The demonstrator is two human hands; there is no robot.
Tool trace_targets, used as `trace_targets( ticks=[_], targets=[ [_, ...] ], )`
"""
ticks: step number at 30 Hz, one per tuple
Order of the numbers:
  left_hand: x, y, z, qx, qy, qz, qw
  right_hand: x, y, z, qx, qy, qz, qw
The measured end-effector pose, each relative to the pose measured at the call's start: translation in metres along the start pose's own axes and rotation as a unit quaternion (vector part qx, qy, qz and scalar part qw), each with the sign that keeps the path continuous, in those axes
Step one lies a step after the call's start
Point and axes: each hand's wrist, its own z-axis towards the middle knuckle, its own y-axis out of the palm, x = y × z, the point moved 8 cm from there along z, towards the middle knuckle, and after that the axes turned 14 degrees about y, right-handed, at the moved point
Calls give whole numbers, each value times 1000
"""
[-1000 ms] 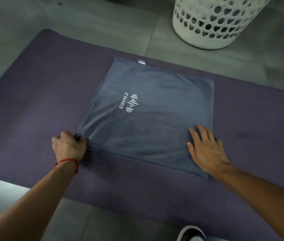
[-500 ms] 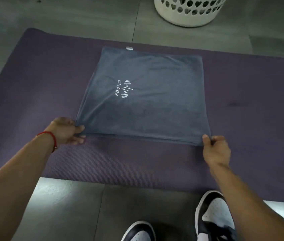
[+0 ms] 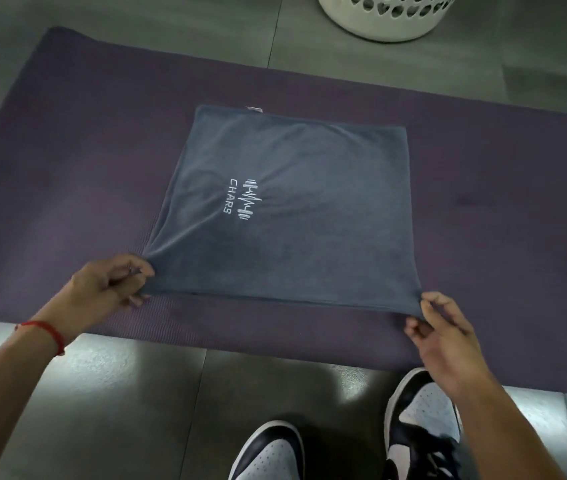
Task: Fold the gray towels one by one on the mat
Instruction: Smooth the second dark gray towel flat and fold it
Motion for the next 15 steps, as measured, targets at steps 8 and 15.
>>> trace_targets(
  ticks=[8,15],
  targets=[
    [36,-43,57,-26,58,83,995,-75,28,21,-9,-75,-160,984],
    [71,-66,141,104,99,-46,989,-169,69,67,97,-221,-217,946]
  ],
)
